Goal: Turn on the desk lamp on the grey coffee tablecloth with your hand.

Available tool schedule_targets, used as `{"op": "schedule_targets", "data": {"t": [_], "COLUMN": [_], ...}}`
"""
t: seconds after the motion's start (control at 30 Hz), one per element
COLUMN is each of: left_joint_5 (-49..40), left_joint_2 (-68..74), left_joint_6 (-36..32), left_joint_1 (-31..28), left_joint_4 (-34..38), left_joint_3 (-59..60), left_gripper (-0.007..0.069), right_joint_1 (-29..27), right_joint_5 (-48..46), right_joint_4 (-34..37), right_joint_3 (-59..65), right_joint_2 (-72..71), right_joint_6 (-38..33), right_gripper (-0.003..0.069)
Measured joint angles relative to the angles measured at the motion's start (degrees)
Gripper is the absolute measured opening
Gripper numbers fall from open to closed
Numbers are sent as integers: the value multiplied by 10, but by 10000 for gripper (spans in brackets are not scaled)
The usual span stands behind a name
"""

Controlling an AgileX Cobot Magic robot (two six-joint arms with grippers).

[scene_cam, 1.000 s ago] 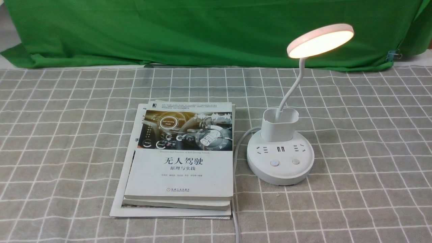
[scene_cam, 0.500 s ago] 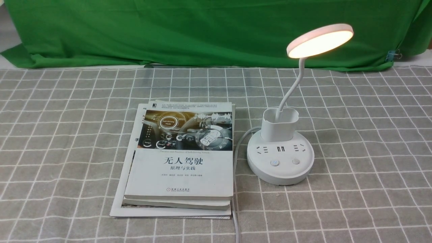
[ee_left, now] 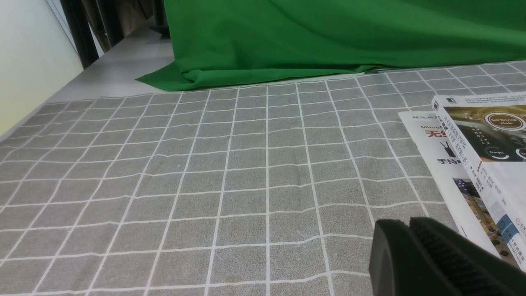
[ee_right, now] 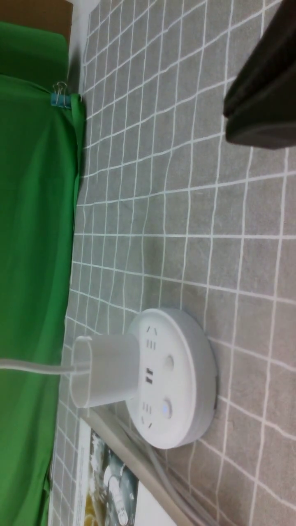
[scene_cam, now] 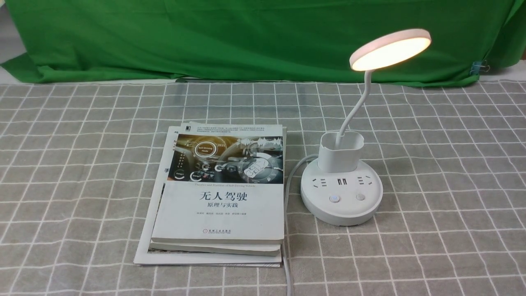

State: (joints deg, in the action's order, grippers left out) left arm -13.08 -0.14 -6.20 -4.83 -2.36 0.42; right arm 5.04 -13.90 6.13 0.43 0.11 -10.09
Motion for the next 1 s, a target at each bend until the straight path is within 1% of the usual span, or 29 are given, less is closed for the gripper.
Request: {"op": "schedule_targets", "data": {"t": [0.57,1.0], "left_joint_5": [0,0], "left_joint_2": [0,0], "left_joint_6": [1,0], "left_joint_1": [0,0], "left_joint_4": [0,0], "left_joint_3": [0,0], "left_gripper": [19,19], "right_joint_1": [0,0], "right_joint_5": [0,0], "right_joint_4": [0,-1], "right_joint_3": [0,0], "right_joint_2": [0,0], "right_joint_6": [0,1], "right_gripper": [95,141]}}
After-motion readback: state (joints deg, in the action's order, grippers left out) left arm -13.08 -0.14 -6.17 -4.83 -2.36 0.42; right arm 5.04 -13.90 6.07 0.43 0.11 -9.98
